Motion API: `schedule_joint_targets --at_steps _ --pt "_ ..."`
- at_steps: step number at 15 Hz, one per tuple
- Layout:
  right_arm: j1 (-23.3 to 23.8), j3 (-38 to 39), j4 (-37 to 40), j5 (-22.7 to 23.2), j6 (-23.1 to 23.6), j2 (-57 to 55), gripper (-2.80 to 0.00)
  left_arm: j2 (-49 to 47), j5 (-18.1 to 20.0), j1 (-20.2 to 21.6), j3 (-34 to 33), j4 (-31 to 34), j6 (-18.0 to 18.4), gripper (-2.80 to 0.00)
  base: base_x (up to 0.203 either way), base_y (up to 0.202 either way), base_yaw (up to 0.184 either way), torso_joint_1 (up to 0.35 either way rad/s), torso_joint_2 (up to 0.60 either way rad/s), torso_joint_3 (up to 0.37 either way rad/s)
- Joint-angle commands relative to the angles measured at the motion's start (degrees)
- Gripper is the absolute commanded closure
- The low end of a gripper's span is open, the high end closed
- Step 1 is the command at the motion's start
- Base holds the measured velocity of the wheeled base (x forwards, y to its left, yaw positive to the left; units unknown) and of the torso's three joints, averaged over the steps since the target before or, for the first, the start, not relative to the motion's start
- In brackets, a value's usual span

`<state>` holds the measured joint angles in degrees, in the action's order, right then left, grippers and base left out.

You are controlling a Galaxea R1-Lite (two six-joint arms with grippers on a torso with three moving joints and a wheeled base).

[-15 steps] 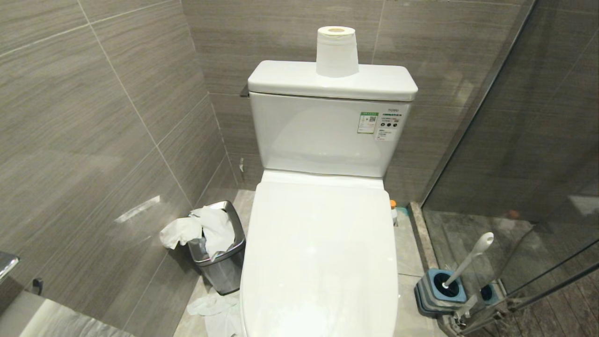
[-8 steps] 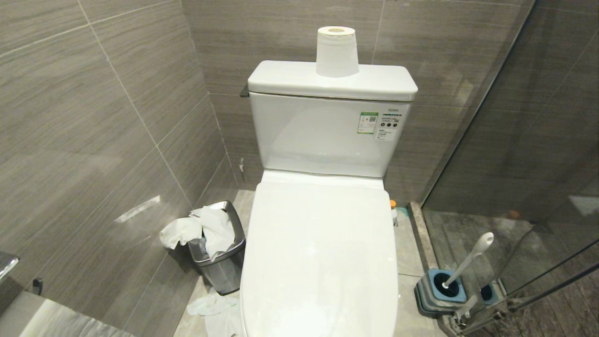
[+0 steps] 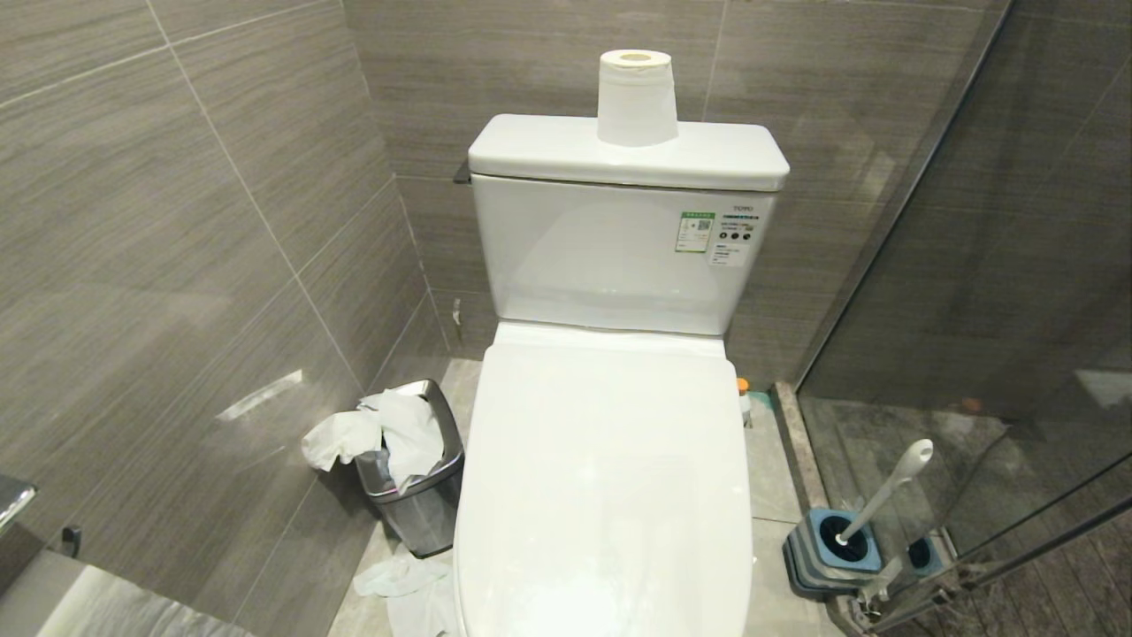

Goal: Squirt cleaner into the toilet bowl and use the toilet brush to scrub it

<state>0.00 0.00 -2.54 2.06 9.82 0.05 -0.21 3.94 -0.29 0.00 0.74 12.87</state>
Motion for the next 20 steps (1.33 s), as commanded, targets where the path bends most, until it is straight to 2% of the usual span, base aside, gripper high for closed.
schedule_joint_targets --at_steps 1,3,5,20 --pt "0.0 0.0 -0.1 0.0 -2.3 0.0 0.0 0.0 -0.3 0.0 -0.1 0.0 -2.5 0.0 0.0 0.0 0.0 0.0 0.0 0.0" --pt "0.0 0.0 2.7 -0.3 -7.6 0.0 0.0 0.0 -1.1 0.0 -0.1 0.0 -7.7 0.0 0.0 0.0 0.0 0.0 0.0 0.0" --pt "0.0 0.0 2.8 -1.4 -11.2 0.0 0.0 0.0 -1.9 -0.1 -0.1 0.0 -9.4 0.0 0.0 0.0 0.0 0.0 0.0 0.0" --pt "0.0 0.0 2.8 -1.7 -11.8 0.0 0.0 0.0 -2.1 0.2 -0.1 -0.1 -10.1 0.0 0.0 0.0 0.0 0.0 0.0 0.0"
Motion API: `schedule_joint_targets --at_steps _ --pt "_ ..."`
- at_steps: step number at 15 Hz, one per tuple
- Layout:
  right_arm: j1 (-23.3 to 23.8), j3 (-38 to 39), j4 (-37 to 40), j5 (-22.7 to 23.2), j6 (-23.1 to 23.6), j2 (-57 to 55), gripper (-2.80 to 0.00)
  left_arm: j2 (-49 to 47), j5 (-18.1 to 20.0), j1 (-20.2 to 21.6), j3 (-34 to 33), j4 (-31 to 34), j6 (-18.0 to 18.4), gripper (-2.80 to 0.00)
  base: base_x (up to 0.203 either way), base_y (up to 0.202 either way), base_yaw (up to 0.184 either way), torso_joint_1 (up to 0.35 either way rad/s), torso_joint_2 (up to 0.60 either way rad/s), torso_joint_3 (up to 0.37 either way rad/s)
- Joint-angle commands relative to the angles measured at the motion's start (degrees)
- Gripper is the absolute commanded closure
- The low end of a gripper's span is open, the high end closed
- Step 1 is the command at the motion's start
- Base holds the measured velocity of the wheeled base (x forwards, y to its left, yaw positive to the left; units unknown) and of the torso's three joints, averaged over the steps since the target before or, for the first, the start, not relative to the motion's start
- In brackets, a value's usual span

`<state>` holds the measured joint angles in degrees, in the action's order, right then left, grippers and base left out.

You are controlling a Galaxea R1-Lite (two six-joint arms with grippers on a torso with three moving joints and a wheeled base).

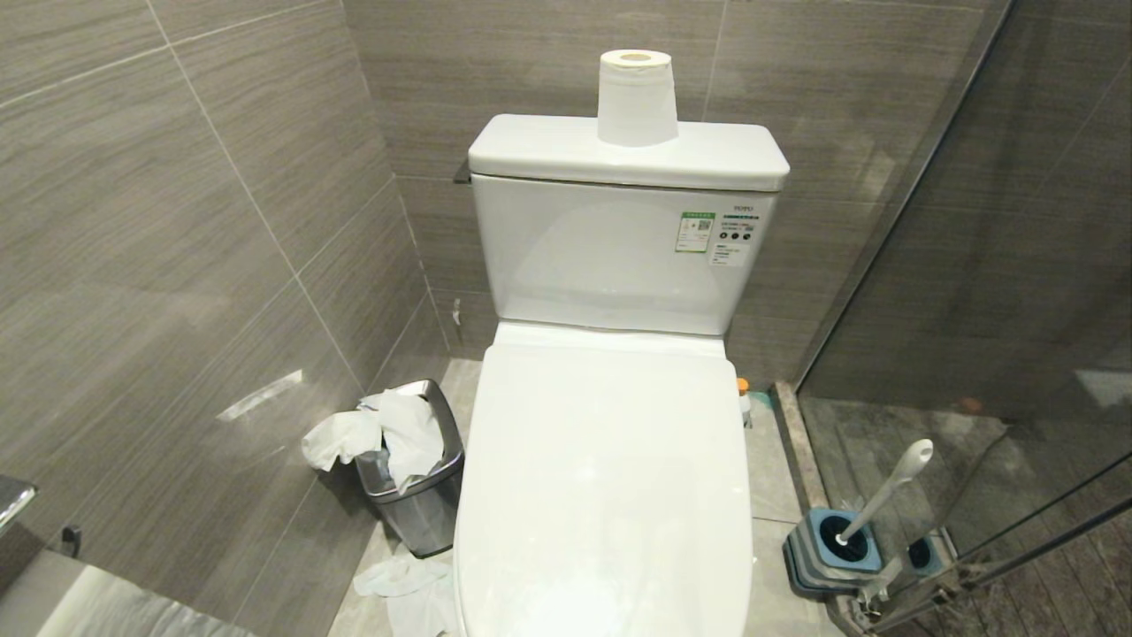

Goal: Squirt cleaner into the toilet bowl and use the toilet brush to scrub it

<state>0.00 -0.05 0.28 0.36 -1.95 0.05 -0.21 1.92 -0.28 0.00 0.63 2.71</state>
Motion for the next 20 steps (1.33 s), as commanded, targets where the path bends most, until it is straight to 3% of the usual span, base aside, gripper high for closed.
schedule_joint_targets --at_steps 1,20 --pt "0.0 0.0 0.0 0.0 0.0 0.0 0.0 0.0 -0.4 0.2 -0.1 0.0 -0.1 0.0 0.0 0.0 0.0 0.0 0.0 0.0" --pt "0.0 0.0 0.0 0.0 0.0 0.0 0.0 0.0 -0.4 0.2 -0.1 0.0 -0.1 0.0 0.0 0.0 0.0 0.0 0.0 0.0"
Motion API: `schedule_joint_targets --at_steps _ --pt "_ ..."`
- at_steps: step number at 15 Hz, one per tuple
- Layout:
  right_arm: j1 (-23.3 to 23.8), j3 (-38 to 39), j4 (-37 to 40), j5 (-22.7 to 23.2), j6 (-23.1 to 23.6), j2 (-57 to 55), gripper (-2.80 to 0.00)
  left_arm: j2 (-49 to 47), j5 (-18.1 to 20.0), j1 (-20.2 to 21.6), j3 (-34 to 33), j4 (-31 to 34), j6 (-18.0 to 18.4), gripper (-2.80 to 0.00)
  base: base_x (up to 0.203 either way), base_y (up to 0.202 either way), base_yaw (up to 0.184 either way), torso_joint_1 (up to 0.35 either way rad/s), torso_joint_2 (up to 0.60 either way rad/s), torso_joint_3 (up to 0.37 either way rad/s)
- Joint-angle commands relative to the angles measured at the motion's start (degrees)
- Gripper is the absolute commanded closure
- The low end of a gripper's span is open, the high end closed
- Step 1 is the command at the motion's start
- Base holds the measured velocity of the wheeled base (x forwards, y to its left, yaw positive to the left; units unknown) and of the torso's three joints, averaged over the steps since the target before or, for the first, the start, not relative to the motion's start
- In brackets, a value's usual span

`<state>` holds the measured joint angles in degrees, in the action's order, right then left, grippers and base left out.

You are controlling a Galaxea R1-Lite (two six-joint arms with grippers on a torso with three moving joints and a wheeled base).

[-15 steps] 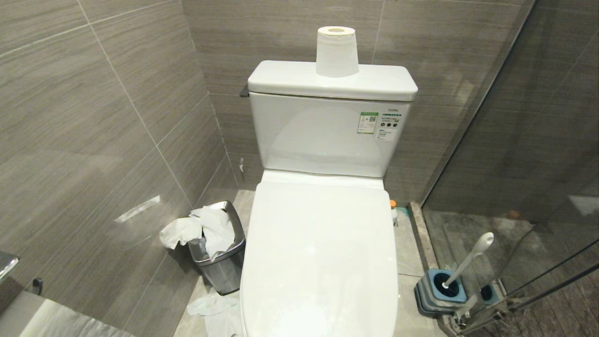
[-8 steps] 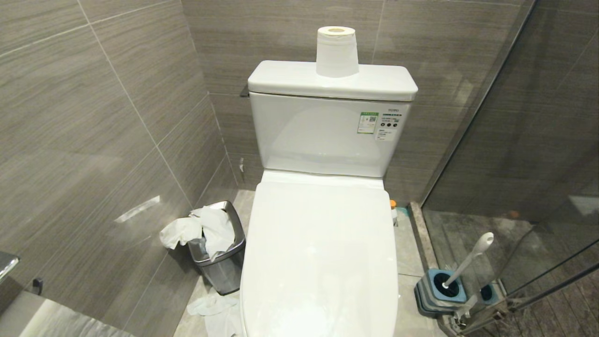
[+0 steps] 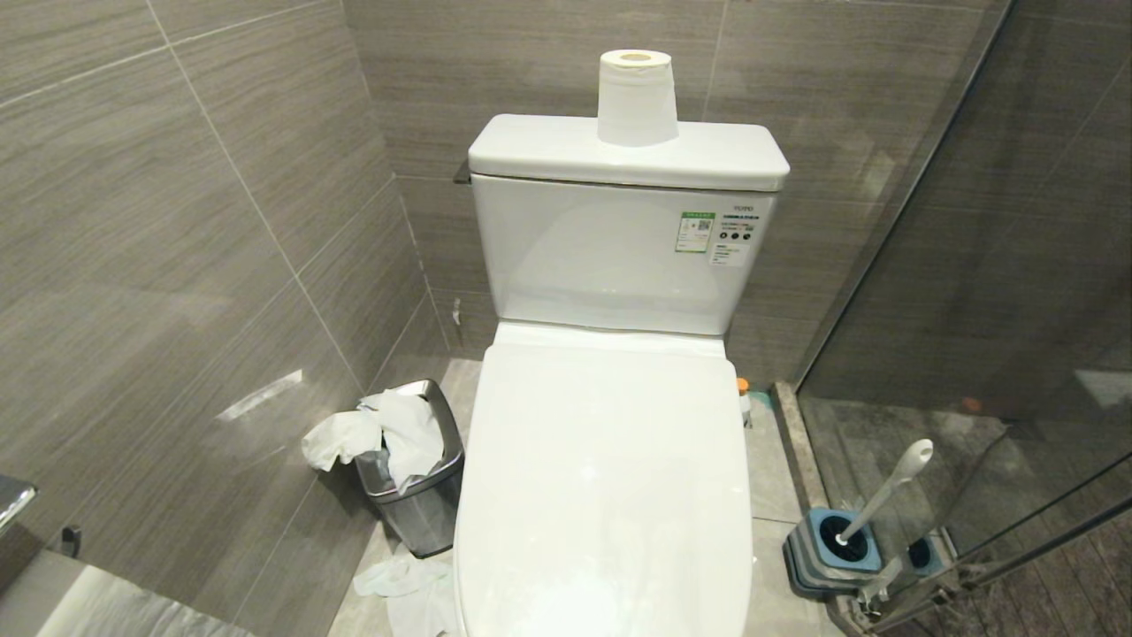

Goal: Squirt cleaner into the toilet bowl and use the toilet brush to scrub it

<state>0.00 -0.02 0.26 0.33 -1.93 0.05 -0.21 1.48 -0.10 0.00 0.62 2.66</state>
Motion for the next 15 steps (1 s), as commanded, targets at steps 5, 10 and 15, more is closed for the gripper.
schedule_joint_targets --at_steps 5,10,15 --pt "0.0 0.0 0.0 0.0 0.0 0.0 0.0 0.0 0.0 0.0 -0.2 -0.2 0.0 0.0 0.0 0.0 0.0 0.0 0.0 0.0" --pt "0.0 0.0 0.0 0.0 0.0 0.0 0.0 0.0 -0.5 0.0 -0.2 -0.3 -0.2 0.0 0.0 0.0 0.0 0.0 0.0 0.0" --pt "0.0 0.0 0.0 0.1 0.1 0.0 0.0 0.0 -0.3 0.0 -0.1 -0.2 0.2 0.0 0.0 0.0 0.0 0.0 0.0 0.0"
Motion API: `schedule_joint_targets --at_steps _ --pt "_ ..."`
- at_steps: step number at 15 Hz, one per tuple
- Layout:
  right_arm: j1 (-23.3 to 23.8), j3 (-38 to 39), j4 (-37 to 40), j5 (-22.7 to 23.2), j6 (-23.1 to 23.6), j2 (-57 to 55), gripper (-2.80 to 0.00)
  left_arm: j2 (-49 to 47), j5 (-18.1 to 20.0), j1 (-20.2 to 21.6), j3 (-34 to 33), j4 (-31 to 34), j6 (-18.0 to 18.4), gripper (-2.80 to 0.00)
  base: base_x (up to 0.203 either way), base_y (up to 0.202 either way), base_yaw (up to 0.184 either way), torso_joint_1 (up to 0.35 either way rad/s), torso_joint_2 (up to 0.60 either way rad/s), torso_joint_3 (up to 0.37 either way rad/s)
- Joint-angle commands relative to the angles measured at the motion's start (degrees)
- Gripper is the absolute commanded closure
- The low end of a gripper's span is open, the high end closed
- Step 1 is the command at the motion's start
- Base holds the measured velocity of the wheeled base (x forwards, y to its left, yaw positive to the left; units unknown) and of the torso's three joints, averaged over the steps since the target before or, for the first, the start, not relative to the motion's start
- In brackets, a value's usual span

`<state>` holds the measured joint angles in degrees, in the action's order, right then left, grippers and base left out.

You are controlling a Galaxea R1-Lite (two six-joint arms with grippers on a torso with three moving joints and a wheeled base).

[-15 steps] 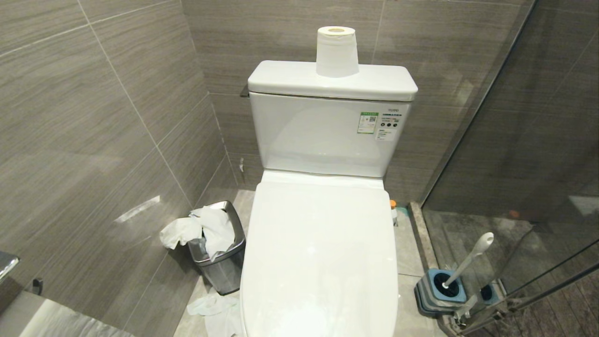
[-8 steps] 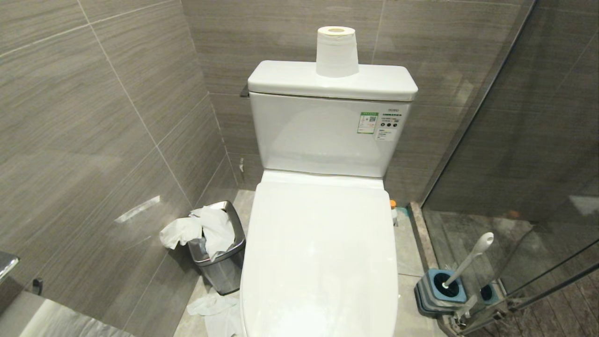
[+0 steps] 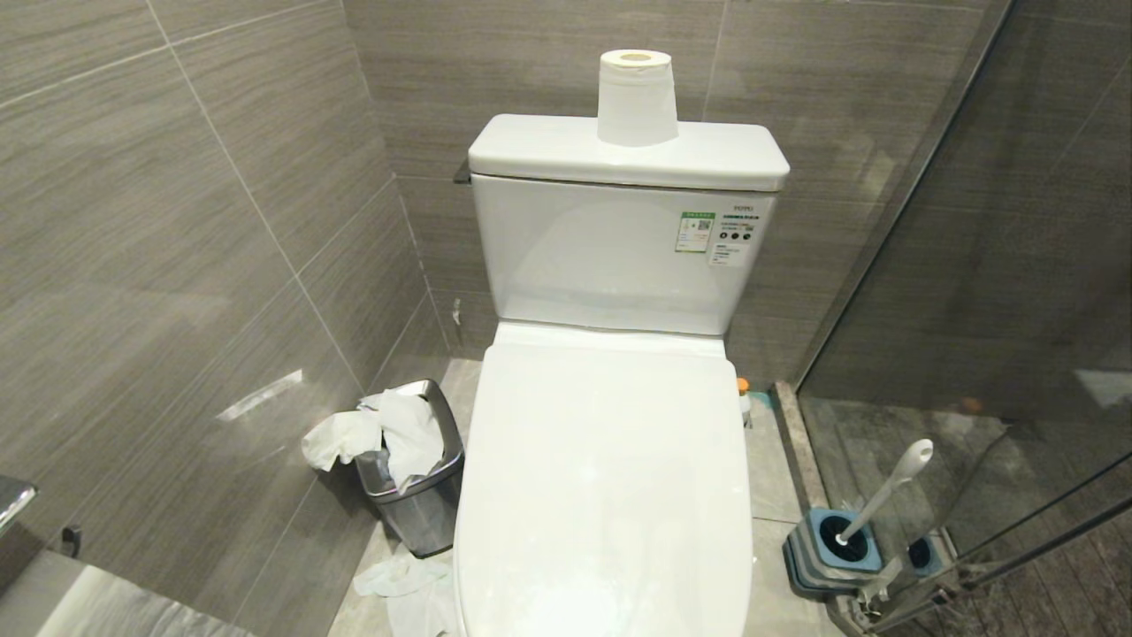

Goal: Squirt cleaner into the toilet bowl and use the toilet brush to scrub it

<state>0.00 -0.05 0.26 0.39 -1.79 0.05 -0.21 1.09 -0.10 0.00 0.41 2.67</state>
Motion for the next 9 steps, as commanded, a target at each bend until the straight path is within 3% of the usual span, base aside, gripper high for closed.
schedule_joint_targets --at_steps 1,9 --pt "0.0 0.0 0.0 0.0 0.0 0.0 0.0 0.0 0.0 0.0 -0.1 0.0 0.0 0.0 0.0 0.0 0.0 0.0 0.0 0.0" --pt "0.0 0.0 0.0 0.0 -0.1 0.0 0.0 0.0 -0.1 0.0 -0.1 0.0 -1.8 0.0 0.0 0.0 0.0 0.0 0.0 0.0"
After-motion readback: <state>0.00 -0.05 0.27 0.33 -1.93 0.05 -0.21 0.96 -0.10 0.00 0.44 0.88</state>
